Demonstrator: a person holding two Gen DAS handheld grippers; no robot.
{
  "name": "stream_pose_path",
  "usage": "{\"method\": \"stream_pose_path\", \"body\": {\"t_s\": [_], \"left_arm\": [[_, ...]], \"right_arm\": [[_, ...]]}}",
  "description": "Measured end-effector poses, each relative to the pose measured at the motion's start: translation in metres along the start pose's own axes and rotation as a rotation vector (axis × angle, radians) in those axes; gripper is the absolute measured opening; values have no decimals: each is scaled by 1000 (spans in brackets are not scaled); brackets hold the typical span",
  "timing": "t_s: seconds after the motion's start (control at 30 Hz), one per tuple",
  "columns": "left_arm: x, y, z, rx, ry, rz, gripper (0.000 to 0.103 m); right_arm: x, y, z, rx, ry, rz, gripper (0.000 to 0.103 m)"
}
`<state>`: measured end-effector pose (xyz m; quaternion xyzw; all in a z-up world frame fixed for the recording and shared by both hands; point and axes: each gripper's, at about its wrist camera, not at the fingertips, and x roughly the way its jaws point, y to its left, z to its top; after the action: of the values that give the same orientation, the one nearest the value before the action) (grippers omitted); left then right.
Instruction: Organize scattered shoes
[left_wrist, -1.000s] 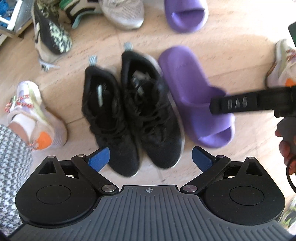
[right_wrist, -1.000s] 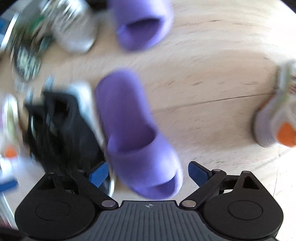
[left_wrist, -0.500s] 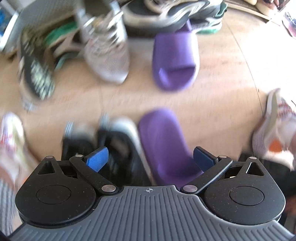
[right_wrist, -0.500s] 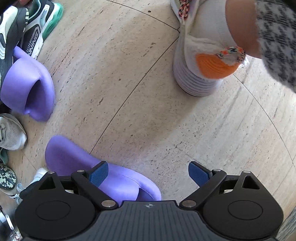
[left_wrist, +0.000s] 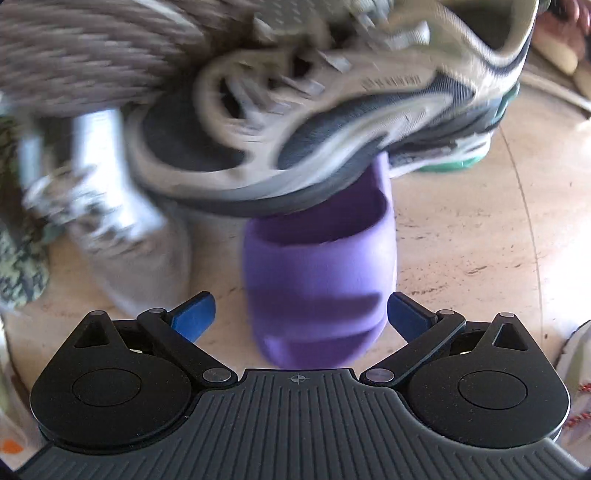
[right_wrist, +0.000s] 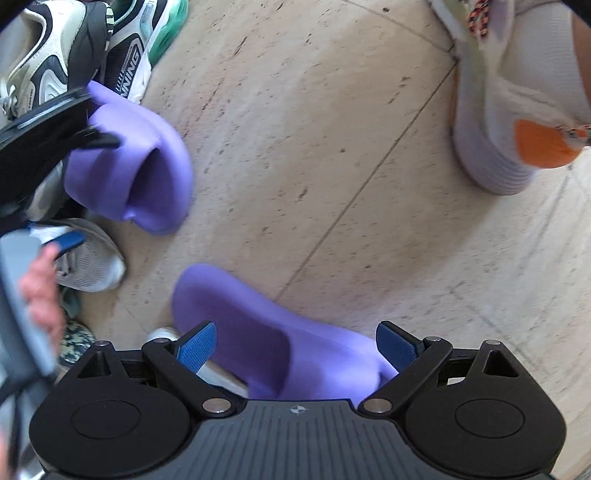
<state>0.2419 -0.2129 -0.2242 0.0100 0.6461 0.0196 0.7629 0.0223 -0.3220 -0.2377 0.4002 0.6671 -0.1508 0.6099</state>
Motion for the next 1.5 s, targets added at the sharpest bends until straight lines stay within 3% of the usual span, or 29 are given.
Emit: {"method": "stream_pose_path", "body": {"t_s": [0.13,0.2,0.27,0.37,0.47,0.6,0.67,0.77,0.83,0.9,1.0,1.03,1.1,1.13,1.23,1.37,1.5], "left_arm": [[21,-10,14,30,52,6,103],[27,-10,20,36,85,-7,98],[22,-1,27,-18,138,-70,96],[1,12,35,-171,207,-241,95],[-39,22,46,-291,167,-379,94],[-102,36,52,-316,64,-482,91],[-134,37,32,-207,60,-465,91],[-147,33,-17,-86,91,-395,91],[-141,29,-46,-99,100,-417,91],[-132,24,-78,-130,118,-457,91],[-129,1,-120,-114,168,-505,90],[-138,-2,-130,-87,179,-488,92],[-156,-5,-150,-27,198,-448,93],[-169,-1,-158,58,190,-389,94],[-206,16,-186,271,165,-227,98],[-231,71,-224,258,170,-131,100],[-213,94,-254,218,204,-135,100]], "right_arm": [[5,-4,5,29,9,12,94],[7,-5,6,37,10,10,94],[7,-5,6,42,7,1,94],[6,-7,4,54,1,-2,94],[-1,-9,1,75,-9,21,94],[-22,-22,-3,128,-39,48,94],[-32,-30,-3,155,-58,50,94],[-51,-44,-2,190,-103,42,93],[-64,-53,0,200,-152,19,92],[-95,-61,-2,175,-286,-61,92],[-129,-63,-5,95,-407,-130,90],[-134,-64,-5,83,-423,-135,89],[-147,-68,-8,73,-401,-59,91],[-152,-67,-11,46,-402,-44,92],[-152,-52,-18,-85,-407,-80,94],[-132,-34,-27,-253,-347,-124,94],[-114,-29,-30,-331,-250,-141,94]]}}
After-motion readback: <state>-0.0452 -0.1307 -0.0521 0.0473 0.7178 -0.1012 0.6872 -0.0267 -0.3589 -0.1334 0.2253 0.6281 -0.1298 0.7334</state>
